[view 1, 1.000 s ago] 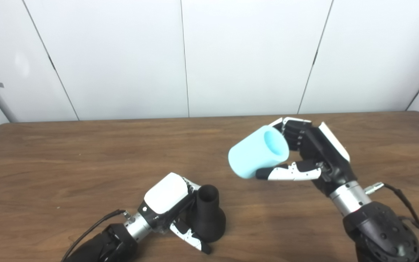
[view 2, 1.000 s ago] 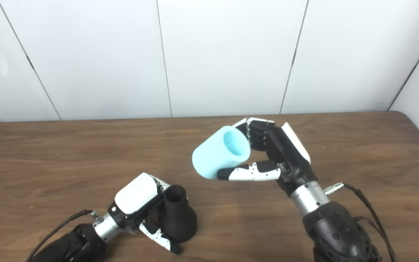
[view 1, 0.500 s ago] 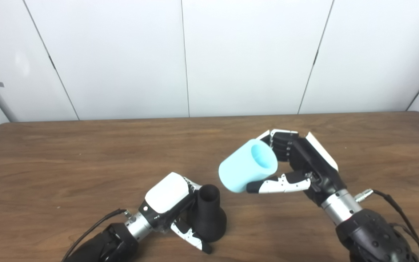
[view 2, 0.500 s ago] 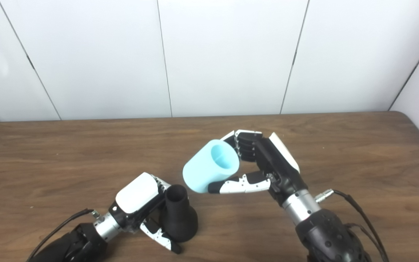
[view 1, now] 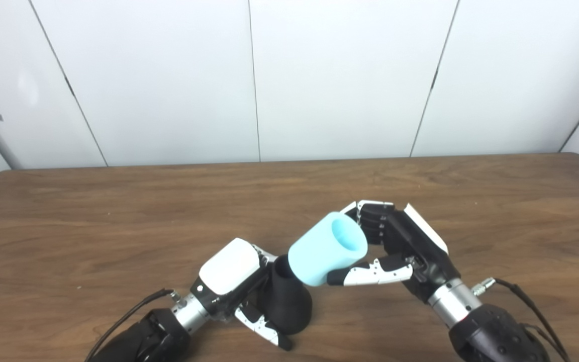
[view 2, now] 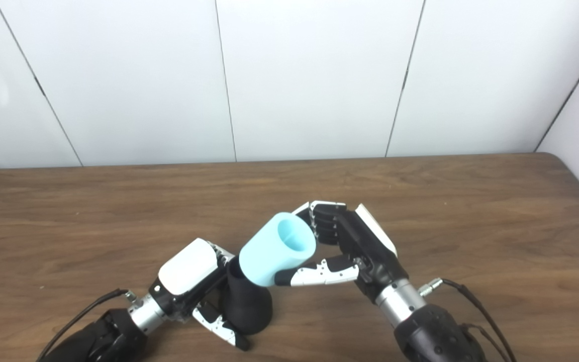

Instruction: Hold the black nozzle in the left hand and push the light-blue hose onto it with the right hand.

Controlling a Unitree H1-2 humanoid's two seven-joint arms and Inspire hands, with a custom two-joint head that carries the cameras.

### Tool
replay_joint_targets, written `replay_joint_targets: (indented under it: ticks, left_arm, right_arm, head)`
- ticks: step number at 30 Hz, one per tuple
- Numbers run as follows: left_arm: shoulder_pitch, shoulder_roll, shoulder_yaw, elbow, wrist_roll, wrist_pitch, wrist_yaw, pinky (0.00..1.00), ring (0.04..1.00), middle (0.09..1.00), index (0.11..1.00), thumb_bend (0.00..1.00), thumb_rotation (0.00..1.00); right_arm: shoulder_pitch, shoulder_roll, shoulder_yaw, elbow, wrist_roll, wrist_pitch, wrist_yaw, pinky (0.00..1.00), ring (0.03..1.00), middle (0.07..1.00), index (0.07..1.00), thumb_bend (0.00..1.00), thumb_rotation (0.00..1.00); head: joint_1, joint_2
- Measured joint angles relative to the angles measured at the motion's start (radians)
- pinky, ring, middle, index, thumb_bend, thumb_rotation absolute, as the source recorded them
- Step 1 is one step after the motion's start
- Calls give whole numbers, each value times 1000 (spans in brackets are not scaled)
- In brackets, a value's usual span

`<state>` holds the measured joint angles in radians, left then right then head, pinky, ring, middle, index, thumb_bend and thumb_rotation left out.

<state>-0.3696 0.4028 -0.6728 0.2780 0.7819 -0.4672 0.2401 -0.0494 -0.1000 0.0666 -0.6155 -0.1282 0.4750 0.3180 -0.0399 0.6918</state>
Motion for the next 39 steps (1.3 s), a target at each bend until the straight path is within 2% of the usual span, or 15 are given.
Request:
replay_joint_targets:
  ticks: [16,28,39]
  left_arm:
    - [12,-4,18,-18,2,1,-19,336,422,475,496,521,0]
    - [17,-8,20,-25,3,2,-25,325,412,468,501,521,0]
    - [17,-11,18,-25,6,2,-25,330,419,475,495,521,0]
  right_arm:
    - [8,10,57,31,-69,0,1,394,457,494,469,501,0]
    - [8,8,88,68,-82,-4,-38,357,460,510,468,499,0]
    - [-6,-23,102,68,-101,-17,-47,368,460,507,459,499,0]
  head:
    - [15,-2]
    - [15,-12]
    - [8,-15]
